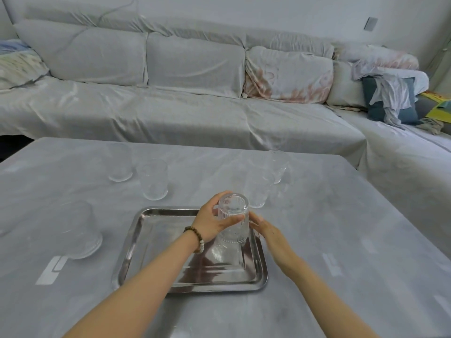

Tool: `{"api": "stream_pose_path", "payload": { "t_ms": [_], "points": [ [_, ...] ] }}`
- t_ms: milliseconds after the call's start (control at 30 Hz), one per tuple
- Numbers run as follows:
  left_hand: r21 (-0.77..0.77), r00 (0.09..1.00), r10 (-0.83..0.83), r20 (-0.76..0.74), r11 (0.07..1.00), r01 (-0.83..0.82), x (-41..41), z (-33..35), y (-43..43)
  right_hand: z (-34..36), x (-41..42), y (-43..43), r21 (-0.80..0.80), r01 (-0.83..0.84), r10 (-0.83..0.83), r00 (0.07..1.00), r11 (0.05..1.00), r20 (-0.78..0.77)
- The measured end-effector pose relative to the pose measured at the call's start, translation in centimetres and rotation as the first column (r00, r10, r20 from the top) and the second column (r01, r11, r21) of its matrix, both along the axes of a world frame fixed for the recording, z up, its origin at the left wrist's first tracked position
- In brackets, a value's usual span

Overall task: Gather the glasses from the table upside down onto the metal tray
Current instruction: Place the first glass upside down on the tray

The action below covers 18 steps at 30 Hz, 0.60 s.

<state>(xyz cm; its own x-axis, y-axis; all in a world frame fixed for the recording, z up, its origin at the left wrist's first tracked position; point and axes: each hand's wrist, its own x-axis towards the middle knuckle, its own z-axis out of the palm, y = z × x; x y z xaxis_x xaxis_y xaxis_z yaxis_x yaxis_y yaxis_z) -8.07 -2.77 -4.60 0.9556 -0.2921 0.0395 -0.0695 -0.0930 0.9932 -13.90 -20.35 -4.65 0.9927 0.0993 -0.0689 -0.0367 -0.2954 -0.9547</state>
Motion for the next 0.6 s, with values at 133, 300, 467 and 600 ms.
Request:
{"api": "stream_pose_path", "payload": {
  "t_ms": [133,300,467,600],
  "points": [
    [0.011,1.0,0.004,-0.015,1.0,-0.004,0.0,-0.7,0.3,-0.9,-0.1,0.3,0.055,-0.023,0.025,0.999,0.998,-0.04],
    [-0.034,0.999,0.002,-0.038,0.999,-0.003,-0.2,-0.8,0.1,-0.8,-0.3,0.9,0.141,-0.02,0.027,0.999,0.99,-0.044],
    [0.009,0.999,-0.021,-0.045,1.0,0.022,-0.2,-0.7,0.1,-0.4,-0.4,1.1,0.175,-0.023,0.034,0.997,0.984,-0.063],
    [0.122,0.998,-0.038,-0.048,0.992,0.044,0.4,-0.1,0.8,0.1,0.0,0.6,0.087,0.0,0.005,0.999,0.996,-0.054]
  ]
}}
